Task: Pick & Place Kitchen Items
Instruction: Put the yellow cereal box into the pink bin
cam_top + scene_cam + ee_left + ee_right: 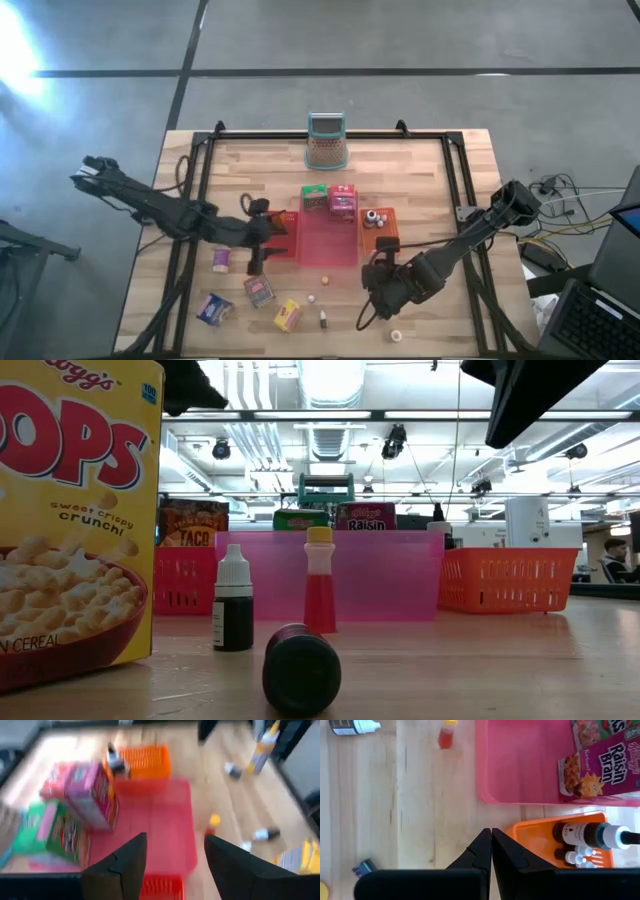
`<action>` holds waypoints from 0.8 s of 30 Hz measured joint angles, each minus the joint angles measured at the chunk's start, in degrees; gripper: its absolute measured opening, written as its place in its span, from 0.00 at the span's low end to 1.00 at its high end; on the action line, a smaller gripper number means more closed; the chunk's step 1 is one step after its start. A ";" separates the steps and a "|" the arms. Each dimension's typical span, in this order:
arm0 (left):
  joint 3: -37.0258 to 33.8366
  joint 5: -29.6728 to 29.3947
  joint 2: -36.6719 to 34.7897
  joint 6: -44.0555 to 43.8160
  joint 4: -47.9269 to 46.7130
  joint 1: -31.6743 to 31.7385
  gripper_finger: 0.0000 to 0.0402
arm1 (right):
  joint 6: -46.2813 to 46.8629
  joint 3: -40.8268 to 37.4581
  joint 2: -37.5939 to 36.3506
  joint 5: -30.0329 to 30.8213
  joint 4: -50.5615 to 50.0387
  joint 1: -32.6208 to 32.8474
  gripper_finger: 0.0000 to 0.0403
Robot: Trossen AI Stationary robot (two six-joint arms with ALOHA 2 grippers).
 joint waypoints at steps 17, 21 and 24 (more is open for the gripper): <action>25.48 5.11 27.32 -5.67 -16.09 -4.06 0.51 | 0.57 -0.48 -0.03 1.09 -1.67 0.00 0.02; 34.36 7.68 32.05 -2.32 -27.08 -4.66 0.51 | 1.27 -0.48 -0.25 1.08 -3.52 0.00 0.02; 38.52 8.23 34.61 4.98 -32.96 -5.70 0.51 | 1.27 -0.48 -0.43 1.08 -4.29 0.00 0.02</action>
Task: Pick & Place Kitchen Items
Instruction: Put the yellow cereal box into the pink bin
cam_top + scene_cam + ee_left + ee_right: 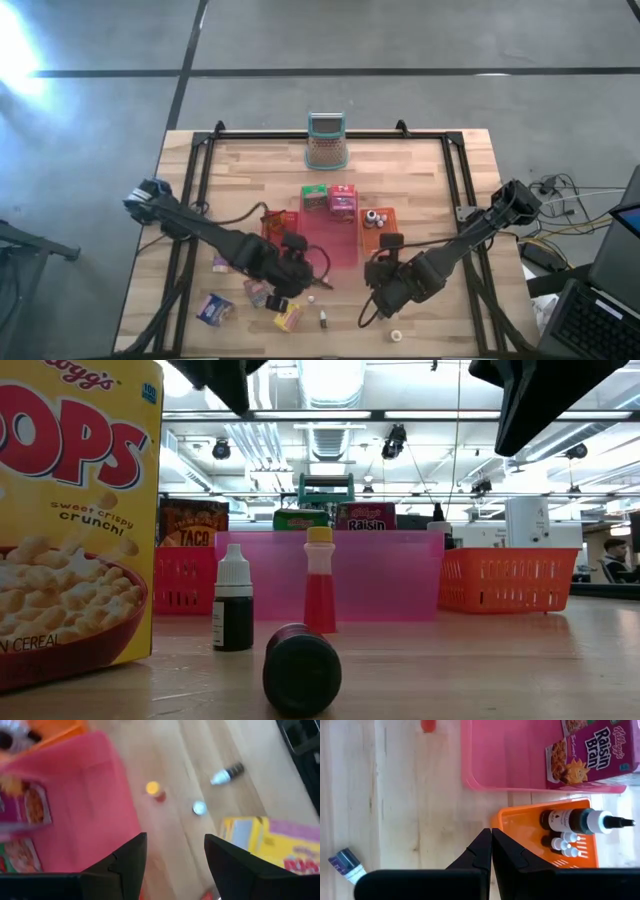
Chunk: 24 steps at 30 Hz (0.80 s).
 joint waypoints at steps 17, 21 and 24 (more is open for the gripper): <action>-3.12 -5.96 -4.82 -1.40 -0.61 -7.92 0.51 | -0.48 -0.68 -0.25 -0.09 0.05 0.04 0.02; -7.48 -15.64 -8.38 -11.67 -0.76 -14.22 0.51 | -0.55 -0.68 -0.25 -0.10 0.08 0.01 0.02; -10.58 -21.97 -11.50 -19.42 -1.09 -19.09 0.51 | -0.64 -0.68 -0.25 -0.09 0.18 0.00 0.02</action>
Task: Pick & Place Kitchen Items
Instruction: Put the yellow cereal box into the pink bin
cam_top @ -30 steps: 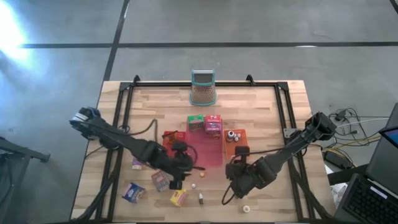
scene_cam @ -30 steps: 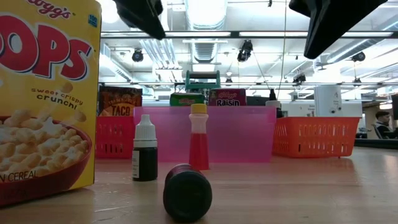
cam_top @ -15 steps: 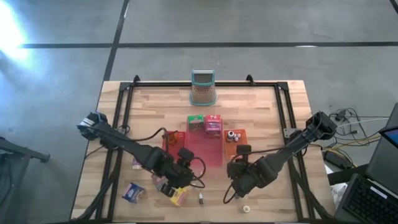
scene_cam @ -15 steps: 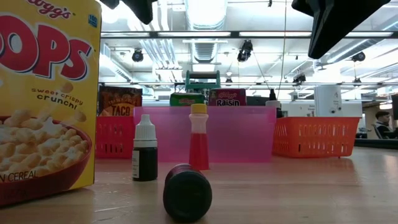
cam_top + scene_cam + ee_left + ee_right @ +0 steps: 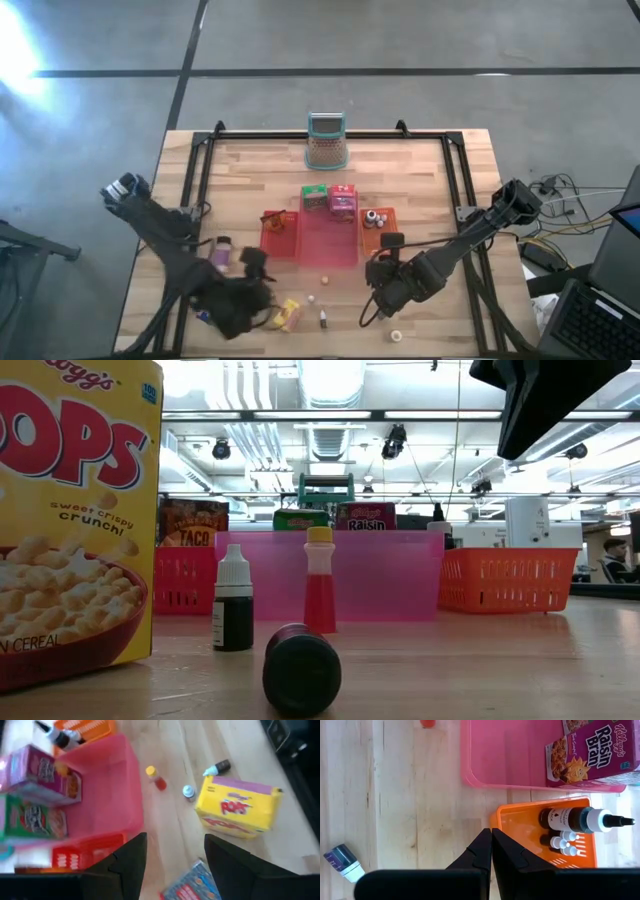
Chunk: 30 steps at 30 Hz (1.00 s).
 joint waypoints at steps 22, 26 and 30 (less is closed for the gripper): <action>-10.98 -0.09 -14.43 -27.01 11.79 -1.04 0.69 | -0.84 1.29 -0.34 -1.69 -1.22 -2.80 0.02; -10.40 0.00 -11.44 -30.30 14.82 -1.06 0.69 | 0.67 1.28 -0.89 -2.32 -2.07 -2.80 0.02; -9.23 -0.48 -6.24 -35.04 14.79 -0.99 0.67 | 2.22 1.25 -1.46 -3.04 -2.59 -3.17 0.02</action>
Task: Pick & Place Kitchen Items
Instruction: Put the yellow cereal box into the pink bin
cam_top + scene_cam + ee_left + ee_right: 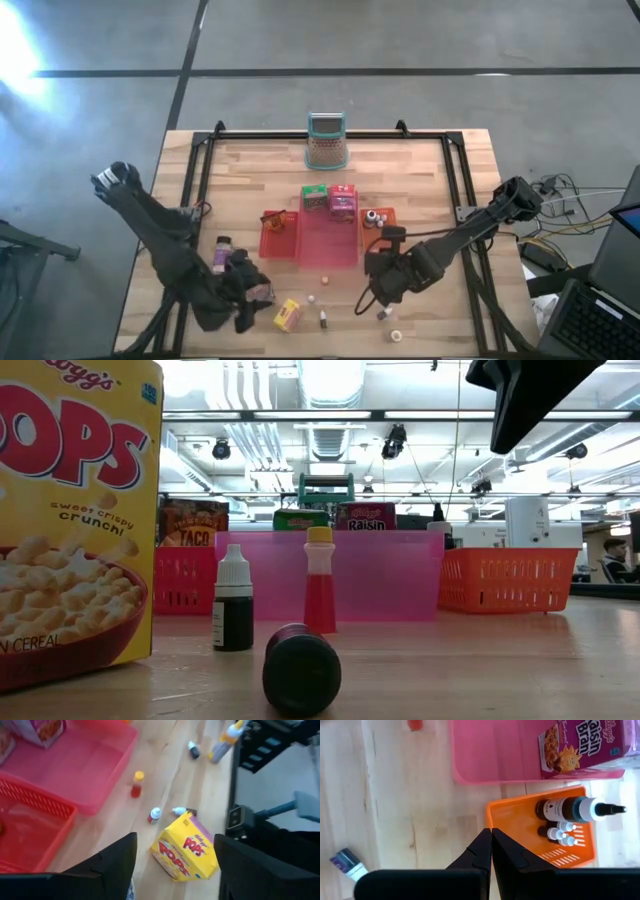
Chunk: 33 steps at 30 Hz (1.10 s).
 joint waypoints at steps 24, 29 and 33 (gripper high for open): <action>30.40 2.65 25.53 -23.99 -20.29 2.42 0.65 | 0.31 -0.92 -4.57 -2.62 -11.66 -0.22 0.02; 40.09 5.22 31.88 -30.66 -32.46 2.34 0.65 | 0.17 -3.22 -10.16 -2.51 -11.55 -0.22 0.02; 44.42 5.22 34.33 -32.98 -36.57 2.33 0.65 | 0.22 -6.17 -15.63 -1.50 -11.42 -0.24 0.02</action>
